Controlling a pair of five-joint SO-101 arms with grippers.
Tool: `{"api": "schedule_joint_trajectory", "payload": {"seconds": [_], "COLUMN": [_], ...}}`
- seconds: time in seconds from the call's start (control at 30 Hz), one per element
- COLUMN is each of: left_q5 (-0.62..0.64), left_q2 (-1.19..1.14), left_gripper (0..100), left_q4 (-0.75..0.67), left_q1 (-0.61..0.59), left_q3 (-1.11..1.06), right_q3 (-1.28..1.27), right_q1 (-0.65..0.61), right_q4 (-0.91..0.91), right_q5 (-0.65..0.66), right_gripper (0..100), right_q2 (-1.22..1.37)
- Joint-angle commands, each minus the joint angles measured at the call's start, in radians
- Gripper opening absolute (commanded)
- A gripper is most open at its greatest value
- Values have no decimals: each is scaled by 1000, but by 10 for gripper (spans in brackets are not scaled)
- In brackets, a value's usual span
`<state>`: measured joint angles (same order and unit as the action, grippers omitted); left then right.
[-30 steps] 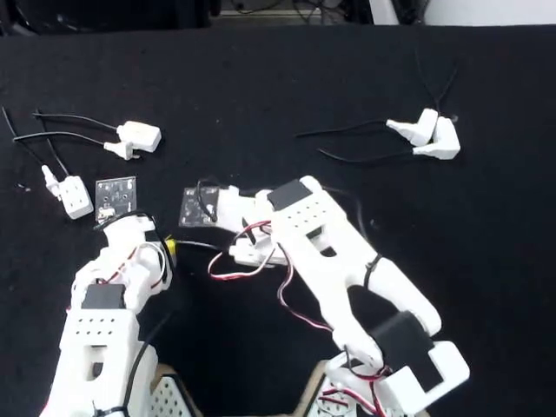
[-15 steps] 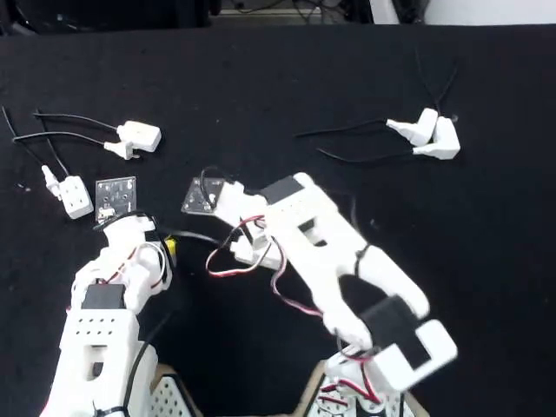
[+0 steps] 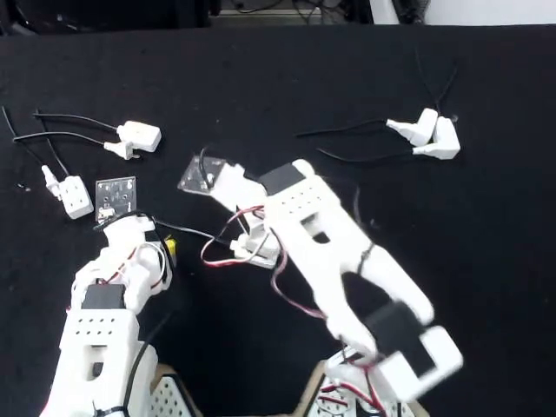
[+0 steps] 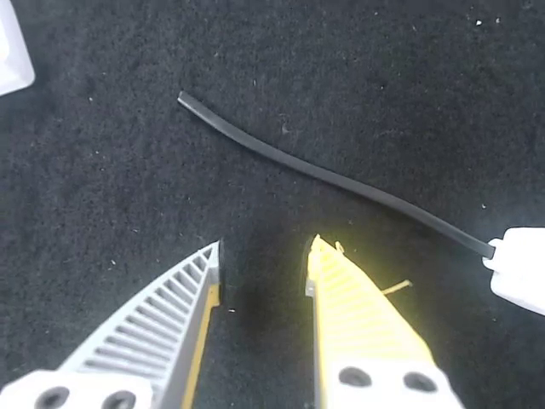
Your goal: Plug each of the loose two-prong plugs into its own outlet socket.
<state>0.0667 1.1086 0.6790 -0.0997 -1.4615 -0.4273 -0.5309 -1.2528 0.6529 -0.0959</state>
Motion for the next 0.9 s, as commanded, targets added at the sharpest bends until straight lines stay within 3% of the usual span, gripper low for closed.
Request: {"api": "schedule_joint_trajectory", "payload": {"seconds": [0.0,0.2,0.4,0.57,0.87], "left_q5": [3,3,3,3,3], "left_q2": [-2,-2,-2,-2,-11], "left_gripper": [173,173,173,173,173], "left_q4": [-15,-15,-17,-17,-63], "left_q1": [-13,-13,-13,-22,-87], "left_q3": [67,68,65,64,64], "right_q3": [42,-8,-56,-94,-214], "right_q1": [-14,-40,-68,-69,-72], "right_q4": [-12,6,133,170,284], "right_q5": [-9,-54,-63,-147,-146], "right_gripper": [174,175,174,174,175], "right_q2": [-170,-191,-113,-107,-97]}}
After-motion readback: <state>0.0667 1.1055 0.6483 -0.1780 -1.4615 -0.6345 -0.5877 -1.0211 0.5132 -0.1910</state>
